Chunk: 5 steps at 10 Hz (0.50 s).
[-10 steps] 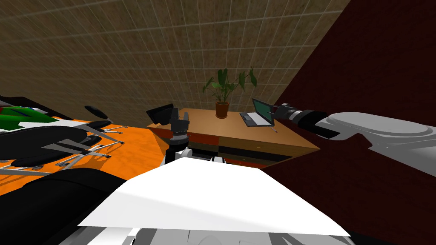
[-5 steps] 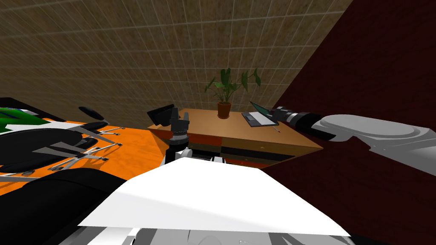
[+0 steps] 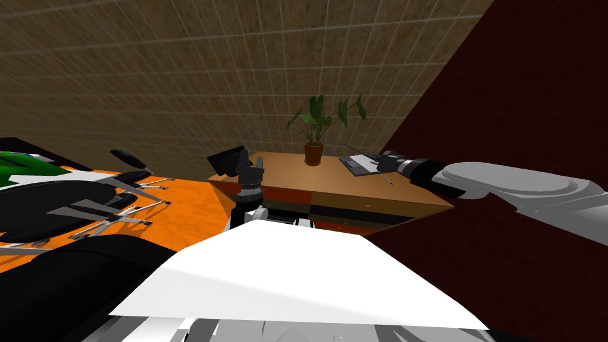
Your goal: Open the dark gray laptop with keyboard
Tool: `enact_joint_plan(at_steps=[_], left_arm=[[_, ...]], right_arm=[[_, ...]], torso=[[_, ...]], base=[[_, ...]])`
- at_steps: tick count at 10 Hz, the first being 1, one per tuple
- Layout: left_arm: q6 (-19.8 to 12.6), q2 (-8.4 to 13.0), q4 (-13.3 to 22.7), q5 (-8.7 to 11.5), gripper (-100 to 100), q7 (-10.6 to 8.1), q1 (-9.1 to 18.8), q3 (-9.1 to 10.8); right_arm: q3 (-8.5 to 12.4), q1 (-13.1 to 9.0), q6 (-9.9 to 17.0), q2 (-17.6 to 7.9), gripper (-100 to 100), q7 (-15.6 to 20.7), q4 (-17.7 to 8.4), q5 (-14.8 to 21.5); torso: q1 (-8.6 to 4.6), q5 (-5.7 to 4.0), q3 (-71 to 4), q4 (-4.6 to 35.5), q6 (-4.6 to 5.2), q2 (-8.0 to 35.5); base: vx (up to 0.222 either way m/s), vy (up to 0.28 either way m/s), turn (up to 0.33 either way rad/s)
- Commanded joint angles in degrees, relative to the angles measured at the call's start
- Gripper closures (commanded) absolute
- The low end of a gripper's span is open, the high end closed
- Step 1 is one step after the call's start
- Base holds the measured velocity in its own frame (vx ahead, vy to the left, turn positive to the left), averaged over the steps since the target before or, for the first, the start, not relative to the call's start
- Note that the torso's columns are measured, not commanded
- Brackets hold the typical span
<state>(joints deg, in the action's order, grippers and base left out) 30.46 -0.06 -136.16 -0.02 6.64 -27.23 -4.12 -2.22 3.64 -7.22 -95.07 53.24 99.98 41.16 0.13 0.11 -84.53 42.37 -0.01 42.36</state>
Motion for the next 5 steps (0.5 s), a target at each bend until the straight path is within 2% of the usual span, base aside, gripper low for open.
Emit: enact_joint_plan(at_steps=[1,2,3,4,5], left_arm=[[0.0,0.0,0.0,0.0,0,0.0,0.0,0.0],[0.0,0.0,0.0,0.0,0,0.0,0.0,0.0],[0.0,0.0,0.0,0.0,0,0.0,0.0,0.0],[0.0,0.0,0.0,0.0,0,0.0,0.0,0.0],[0.0,0.0,0.0,0.0,0,0.0,0.0,0.0]], right_arm=[[0.23,0.06,0.01,-0.04,100,0.09,0.02,0.05],[0.23,0.06,0.01,-0.04,100,0.09,0.02,0.05],[0.69,-0.65,-1.09,-2.22,-100,-1.23,-0.23,-1.05],[1.18,-1.03,-1.81,-3.67,-100,-2.06,-0.4,-1.77],[1.18,-1.03,-1.81,-3.67,-100,-2.06,-0.4,-1.77]], torso=[[-0.12,-0.04,0.0,0.0,0.01,0.0],[-0.16,-0.07,0.0,-0.01,0.03,0.0],[-0.14,-0.07,0.0,-0.01,0.02,0.0],[-0.07,-0.05,0.0,-0.03,0.02,0.0],[-0.06,-0.08,0.0,-0.05,0.02,-0.02]], base=[[0.0,0.0,0.0],[0.0,0.0,0.0],[-0.006,0.009,-0.025],[-0.012,0.017,-0.049],[-0.006,0.009,-0.025]])
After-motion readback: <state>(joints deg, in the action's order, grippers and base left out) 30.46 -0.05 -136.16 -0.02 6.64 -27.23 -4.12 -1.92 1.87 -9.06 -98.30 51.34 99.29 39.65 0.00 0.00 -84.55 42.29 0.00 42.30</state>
